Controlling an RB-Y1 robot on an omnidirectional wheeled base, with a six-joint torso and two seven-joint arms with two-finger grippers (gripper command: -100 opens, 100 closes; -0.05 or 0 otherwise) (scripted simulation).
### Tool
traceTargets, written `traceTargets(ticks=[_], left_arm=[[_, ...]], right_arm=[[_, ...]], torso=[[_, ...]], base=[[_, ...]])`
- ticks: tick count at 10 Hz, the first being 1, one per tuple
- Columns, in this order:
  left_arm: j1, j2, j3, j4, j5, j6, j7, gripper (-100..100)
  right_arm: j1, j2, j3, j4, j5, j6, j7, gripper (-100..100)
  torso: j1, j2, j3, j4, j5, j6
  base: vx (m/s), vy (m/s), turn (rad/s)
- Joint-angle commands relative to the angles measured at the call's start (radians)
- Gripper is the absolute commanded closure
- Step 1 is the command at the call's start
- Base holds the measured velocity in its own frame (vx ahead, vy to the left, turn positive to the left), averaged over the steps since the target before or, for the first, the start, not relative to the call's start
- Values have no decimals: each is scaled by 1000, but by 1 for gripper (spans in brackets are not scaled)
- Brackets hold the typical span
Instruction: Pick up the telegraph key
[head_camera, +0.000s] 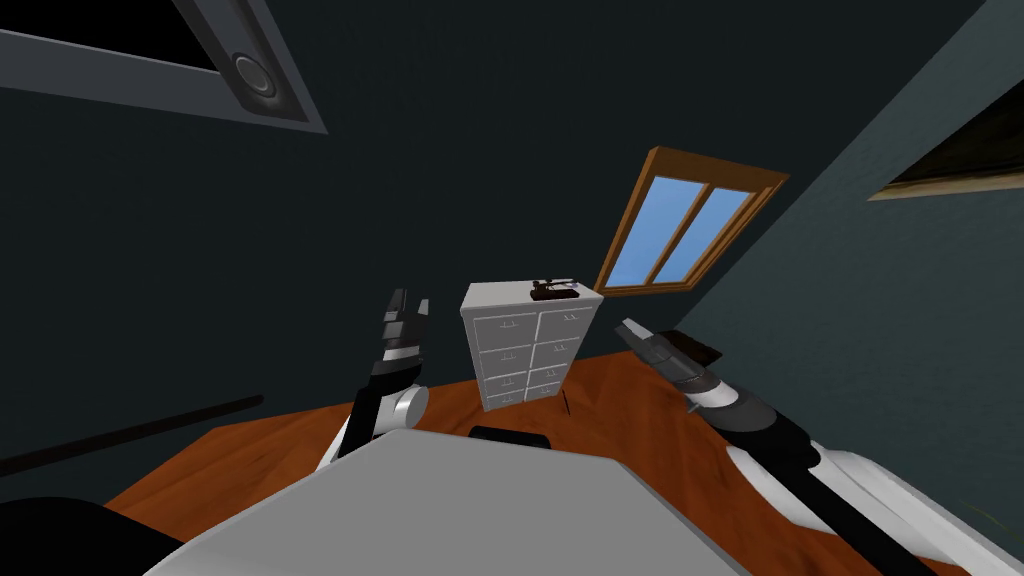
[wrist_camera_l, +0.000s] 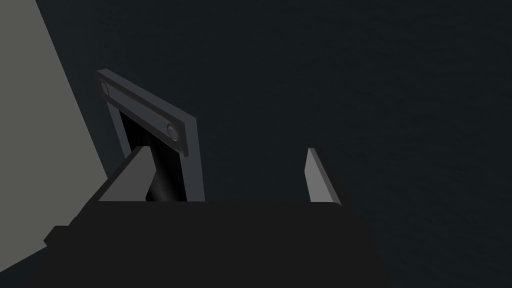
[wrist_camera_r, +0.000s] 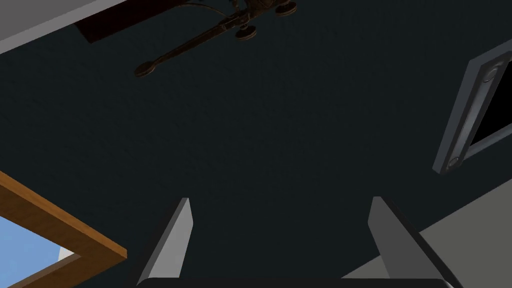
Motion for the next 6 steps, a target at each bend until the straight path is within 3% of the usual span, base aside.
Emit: traceTargets(ticks=[1, 2, 3, 5, 6], left_arm=[[0, 0, 0, 0, 0, 0, 0, 0], [0, 0, 0, 0, 0, 0, 0, 0], [0, 0, 0, 0, 0, 0, 0, 0], [0, 0, 0, 0, 0, 0, 0, 0], [0, 0, 0, 0, 0, 0, 0, 0]], right_arm=[[12, -50, -45, 20, 30, -20, -10, -100], [12, -80, -45, 20, 30, -20, -10, -100], [23, -111, -84, 39, 56, -38, -18, -100], [23, -153, -84, 39, 56, -38, -18, -100], [35, -190, -124, 58, 82, -56, -25, -100]], torso=[[0, 0, 0, 0, 0, 0], [0, 0, 0, 0, 0, 0], [1, -1, 0, 0, 0, 0], [1, -1, -1, 0, 0, 0], [2, -1, -1, 0, 0, 0]], base=[[-26, -42, -22], [-13, -33, -13], [-9, -32, -13], [-7, -23, -3], [-7, -22, -2]])
